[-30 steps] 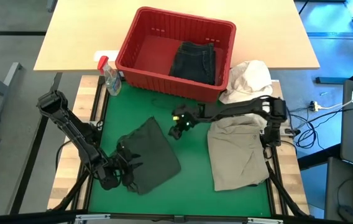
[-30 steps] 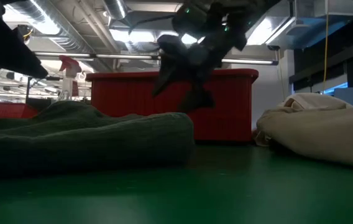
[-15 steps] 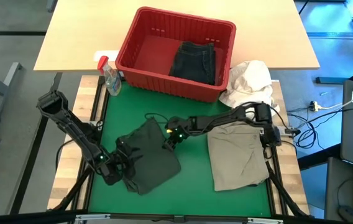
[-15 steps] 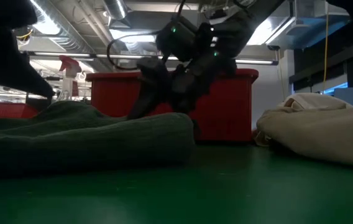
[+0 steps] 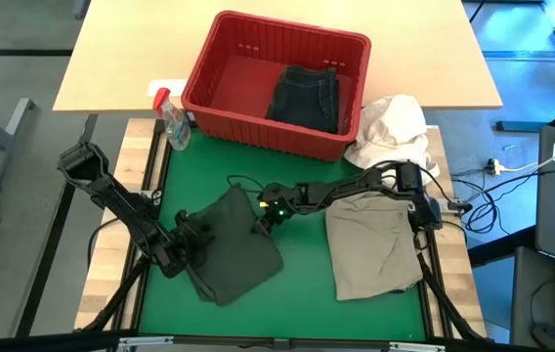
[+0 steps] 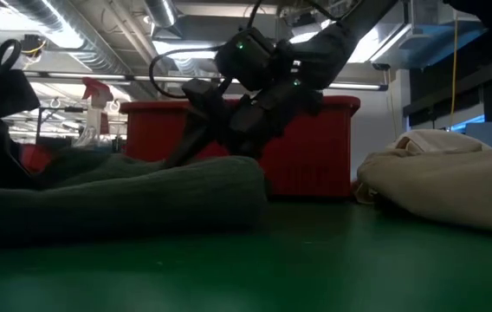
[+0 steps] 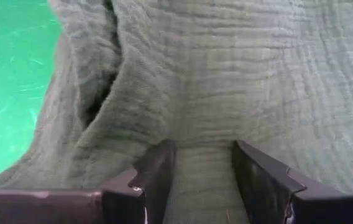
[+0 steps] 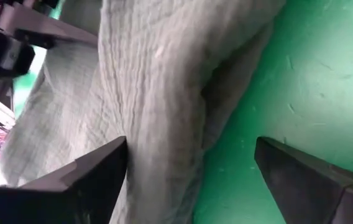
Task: Fold Laundry from Bin
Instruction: Put the green polo shirt into the red laundry bin
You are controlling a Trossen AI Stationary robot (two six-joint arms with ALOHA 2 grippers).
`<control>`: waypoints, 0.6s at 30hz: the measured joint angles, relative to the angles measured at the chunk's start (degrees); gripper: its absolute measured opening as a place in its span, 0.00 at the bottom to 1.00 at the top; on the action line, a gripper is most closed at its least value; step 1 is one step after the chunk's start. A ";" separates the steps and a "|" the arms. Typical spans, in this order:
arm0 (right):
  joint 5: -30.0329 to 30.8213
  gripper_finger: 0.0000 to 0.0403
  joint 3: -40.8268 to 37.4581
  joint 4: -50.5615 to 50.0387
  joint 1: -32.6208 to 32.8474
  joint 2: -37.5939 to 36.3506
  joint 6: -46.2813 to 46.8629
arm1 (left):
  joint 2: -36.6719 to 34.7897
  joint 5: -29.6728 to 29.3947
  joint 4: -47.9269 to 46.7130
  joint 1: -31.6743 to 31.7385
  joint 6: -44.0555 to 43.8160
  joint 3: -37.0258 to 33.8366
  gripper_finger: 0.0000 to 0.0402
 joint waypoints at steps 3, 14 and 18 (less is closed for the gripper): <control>-1.78 0.88 0.17 2.12 -0.11 1.82 2.48 | -0.07 -0.07 0.53 -0.02 0.05 -1.01 0.41; -4.83 0.85 0.16 10.41 2.09 5.28 7.08 | -0.03 -1.23 0.29 -0.02 0.93 -1.50 0.41; -3.33 0.79 0.17 10.98 3.21 5.28 6.94 | -0.03 -1.26 0.45 -0.02 1.55 -1.52 0.41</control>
